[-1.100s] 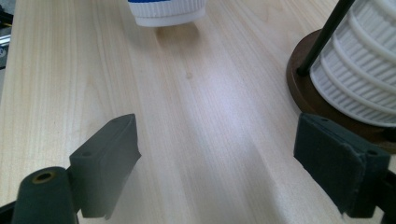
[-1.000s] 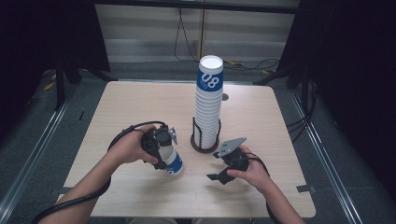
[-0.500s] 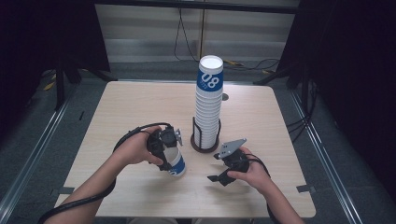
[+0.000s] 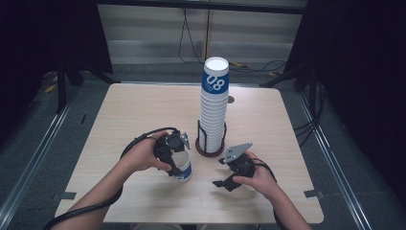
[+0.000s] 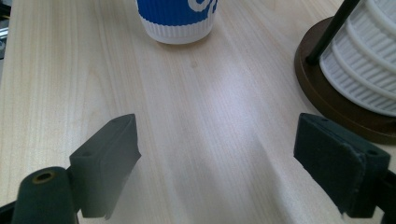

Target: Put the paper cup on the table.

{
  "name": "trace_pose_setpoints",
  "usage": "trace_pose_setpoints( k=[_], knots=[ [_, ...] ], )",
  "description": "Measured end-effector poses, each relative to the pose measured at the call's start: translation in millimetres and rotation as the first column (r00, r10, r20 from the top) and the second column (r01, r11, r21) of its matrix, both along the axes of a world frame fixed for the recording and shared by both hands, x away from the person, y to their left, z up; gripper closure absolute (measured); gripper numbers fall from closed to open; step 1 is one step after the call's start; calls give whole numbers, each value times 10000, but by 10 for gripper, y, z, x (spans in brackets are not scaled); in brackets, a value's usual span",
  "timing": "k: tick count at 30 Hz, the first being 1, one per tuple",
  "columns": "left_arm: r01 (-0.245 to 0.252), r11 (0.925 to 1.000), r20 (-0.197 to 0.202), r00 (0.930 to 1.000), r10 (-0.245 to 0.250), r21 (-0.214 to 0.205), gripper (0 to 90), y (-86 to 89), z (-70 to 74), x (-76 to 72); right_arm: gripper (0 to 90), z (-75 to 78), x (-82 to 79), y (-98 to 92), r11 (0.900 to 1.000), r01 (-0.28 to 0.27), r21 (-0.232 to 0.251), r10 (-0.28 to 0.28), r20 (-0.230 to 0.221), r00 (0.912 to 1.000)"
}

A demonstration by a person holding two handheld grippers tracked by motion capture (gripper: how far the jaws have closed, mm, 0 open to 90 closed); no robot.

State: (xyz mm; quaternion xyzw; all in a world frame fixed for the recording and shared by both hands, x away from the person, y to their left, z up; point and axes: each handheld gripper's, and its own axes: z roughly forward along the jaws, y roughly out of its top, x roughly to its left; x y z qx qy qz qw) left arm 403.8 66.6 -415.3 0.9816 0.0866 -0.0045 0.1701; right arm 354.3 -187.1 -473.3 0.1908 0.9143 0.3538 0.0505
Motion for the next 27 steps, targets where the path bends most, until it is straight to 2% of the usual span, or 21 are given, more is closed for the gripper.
trace_pose_setpoints(
  k=[3,11,16,17,18,25,26,27],
  knots=[
    [-84,9998,-131,9999,82,-202,135,-4,-28,-5,133,-2,1,-1,10000,-33,9,33,18,10000],
    [-34,9994,-295,9996,25,-331,132,-26,-63,-23,133,-3,-1,7,10000,-86,6,86,3,10000],
    [-56,9996,-495,9988,42,-284,134,-44,-103,-43,133,-6,-5,10,9999,-104,14,104,-9,9999],
    [71,9997,-490,9988,-84,-254,136,-45,-108,-36,133,-6,-5,10,9999,-111,12,111,-24,9999],
    [13,9995,-495,9988,-29,-326,137,-47,-123,-43,133,-6,-3,8,9999,-111,-5,111,4,9999],
    [-122,9998,-617,9980,113,-148,146,-38,-161,-73,133,-10,-6,14,9998,-163,-59,163,14,9999],
    [-145,9996,-613,9980,129,-249,153,-32,-180,-81,133,-10,-6,16,9998,-167,-65,167,19,9999],
    [-38,10000,-638,9980,33,-81,156,-23,-182,-76,133,-10,-9,19,9999,-157,-57,157,-5,9999]
  ],
)
